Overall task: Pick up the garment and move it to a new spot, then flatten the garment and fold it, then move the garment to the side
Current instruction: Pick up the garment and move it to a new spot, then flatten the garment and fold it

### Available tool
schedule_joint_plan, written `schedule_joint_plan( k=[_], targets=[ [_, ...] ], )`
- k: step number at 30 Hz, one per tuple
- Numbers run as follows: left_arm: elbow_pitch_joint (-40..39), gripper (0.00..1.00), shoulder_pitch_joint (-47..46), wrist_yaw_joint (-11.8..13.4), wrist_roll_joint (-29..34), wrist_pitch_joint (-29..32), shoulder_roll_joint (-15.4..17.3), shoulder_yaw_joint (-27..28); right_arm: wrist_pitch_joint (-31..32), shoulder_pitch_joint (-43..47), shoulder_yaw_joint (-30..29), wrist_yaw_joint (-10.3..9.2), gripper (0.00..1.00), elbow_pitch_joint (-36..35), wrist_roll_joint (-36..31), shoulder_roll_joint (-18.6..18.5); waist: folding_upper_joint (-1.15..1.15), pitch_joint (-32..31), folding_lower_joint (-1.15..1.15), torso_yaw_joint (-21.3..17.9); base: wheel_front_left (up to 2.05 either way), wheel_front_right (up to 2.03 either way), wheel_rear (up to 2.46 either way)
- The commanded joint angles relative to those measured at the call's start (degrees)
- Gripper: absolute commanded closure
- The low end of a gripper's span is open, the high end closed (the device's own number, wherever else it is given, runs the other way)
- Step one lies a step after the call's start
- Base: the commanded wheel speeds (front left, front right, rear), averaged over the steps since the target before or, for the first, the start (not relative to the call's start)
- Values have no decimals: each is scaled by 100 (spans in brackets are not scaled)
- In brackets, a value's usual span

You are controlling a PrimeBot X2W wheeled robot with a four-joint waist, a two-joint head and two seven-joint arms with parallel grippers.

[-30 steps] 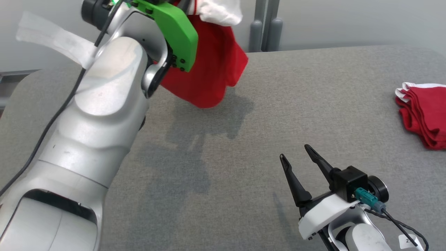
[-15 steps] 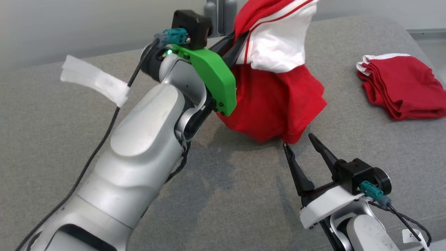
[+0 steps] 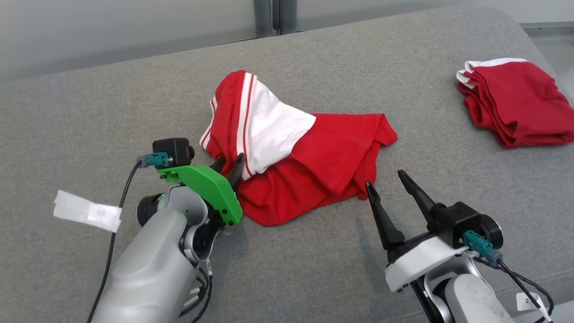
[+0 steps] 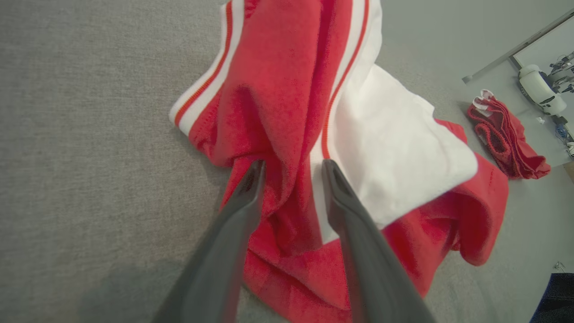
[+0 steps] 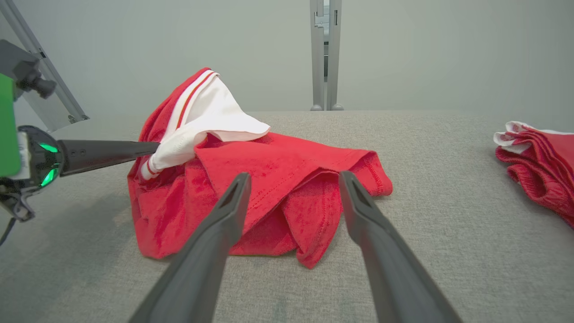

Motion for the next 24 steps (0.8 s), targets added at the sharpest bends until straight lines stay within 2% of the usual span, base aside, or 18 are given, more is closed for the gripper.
schedule_joint_plan(
  k=[1, 9, 16, 21, 24],
  targets=[
    [22, 0, 145, 21, -6, -56, 59, 38, 10, 1, 4, -4, 0, 8, -32, 2, 0, -88, 0, 111, 0, 0, 0],
    [-136, 0, 484, 265, 175, -159, 336, -36, 84, 147, 29, -4, 0, -5, -44, -1, 0, -343, 0, 368, 0, 0, 0],
    [-689, 0, 262, 392, 475, -85, 560, -226, 99, 174, 75, -4, 0, -3, -8, -1, 0, -476, 0, 301, 0, 0, 0],
    [-1114, 0, -37, 393, 685, 253, 664, -466, 108, 186, 118, -4, 0, 0, 44, -1, 0, -467, 0, -1, 0, 0, 0],
    [-1233, 0, -334, 475, 872, 559, 660, -645, 55, 112, 136, -4, 0, -24, 89, -2, 0, -321, 0, -381, 0, 0, 0]
  ],
)
